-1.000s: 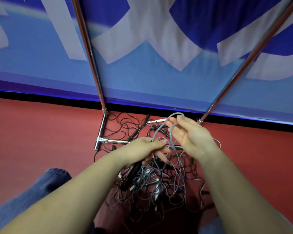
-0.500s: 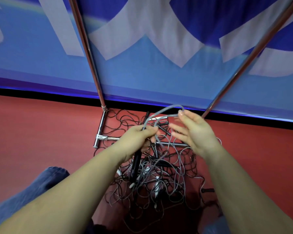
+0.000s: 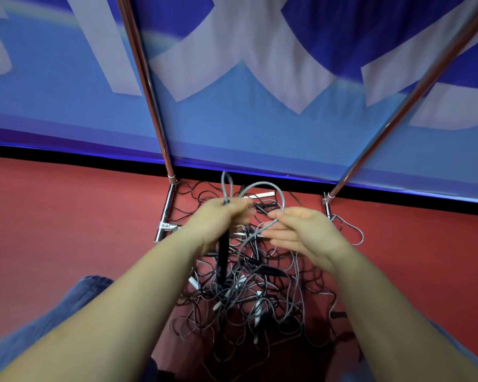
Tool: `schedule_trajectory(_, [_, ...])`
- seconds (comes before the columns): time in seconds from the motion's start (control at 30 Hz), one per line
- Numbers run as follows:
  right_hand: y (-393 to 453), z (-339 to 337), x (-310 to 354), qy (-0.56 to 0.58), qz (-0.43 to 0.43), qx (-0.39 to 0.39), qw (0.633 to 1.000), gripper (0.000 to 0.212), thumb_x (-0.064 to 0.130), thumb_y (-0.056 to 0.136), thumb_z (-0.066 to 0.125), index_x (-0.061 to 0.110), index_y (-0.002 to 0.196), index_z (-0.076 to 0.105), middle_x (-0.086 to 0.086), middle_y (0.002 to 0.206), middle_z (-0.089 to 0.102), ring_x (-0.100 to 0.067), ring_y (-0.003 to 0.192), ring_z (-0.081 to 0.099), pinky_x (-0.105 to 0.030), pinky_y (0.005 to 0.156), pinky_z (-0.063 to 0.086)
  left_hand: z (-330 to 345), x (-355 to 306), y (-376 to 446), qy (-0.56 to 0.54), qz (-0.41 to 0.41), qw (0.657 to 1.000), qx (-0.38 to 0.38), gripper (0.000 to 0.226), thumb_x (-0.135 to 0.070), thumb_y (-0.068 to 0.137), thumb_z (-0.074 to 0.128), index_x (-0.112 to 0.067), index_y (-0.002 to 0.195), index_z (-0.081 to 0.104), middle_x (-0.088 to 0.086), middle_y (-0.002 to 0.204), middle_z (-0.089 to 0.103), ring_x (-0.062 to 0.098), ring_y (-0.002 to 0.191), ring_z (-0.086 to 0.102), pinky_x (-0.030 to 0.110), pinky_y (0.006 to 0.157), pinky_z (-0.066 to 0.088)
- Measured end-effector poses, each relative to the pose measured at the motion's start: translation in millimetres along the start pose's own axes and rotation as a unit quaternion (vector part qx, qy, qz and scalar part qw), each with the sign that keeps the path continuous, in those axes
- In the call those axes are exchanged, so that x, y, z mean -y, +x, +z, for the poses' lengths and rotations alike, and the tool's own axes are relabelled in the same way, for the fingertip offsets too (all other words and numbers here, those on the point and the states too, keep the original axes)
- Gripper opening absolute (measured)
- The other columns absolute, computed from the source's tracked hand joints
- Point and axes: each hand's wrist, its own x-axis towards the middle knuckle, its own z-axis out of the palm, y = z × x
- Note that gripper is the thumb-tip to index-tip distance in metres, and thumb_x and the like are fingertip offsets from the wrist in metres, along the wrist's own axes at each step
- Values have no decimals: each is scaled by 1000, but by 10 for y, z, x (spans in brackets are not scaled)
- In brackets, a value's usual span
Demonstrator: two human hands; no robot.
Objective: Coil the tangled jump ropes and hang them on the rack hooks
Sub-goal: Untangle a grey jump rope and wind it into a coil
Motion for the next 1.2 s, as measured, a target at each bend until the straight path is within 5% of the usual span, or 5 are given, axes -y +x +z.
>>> schedule_trajectory(0.3, [59,-189,99,273,23,-61,960,15,15,96,49,4,96,60,-15,93,70,-18,74,72,-28,64,59,107,95,-25,77,-59,989,112,19,-6,100,43,-7,95,61,5,70,70,12,61,65,18,57,52])
schedule_trajectory(0.53, [68,-55,-246,-369,-4,100,924,30,13,88,64,19,118,63,-2,115,66,-14,103,62,-32,100,46,86,-9,12,-132,-11,991,2,23,-4,100,37,-15,98,57,3,63,71,14,54,68,24,50,56])
schedule_trajectory(0.67, [67,-44,-228,-390,-58,43,918,6,19,89,63,15,88,69,4,70,62,-11,63,55,-31,68,49,64,-67,21,-235,-17,972,5,18,-12,101,40,-14,103,58,6,73,74,15,63,71,28,59,58])
schedule_trajectory(0.93, [31,-76,21,82,0,-49,995,11,13,94,55,8,87,63,-10,79,72,-19,71,72,-25,59,58,85,212,41,216,34,969,116,21,-19,98,51,-27,113,64,-6,110,68,9,106,60,27,105,38])
schedule_trajectory(1.2, [48,-146,51,104,-37,-14,994,12,13,95,53,8,102,61,-10,95,71,-17,84,71,-28,72,58,139,201,43,129,49,985,99,22,-10,100,46,-13,81,57,10,84,68,7,67,66,11,60,47])
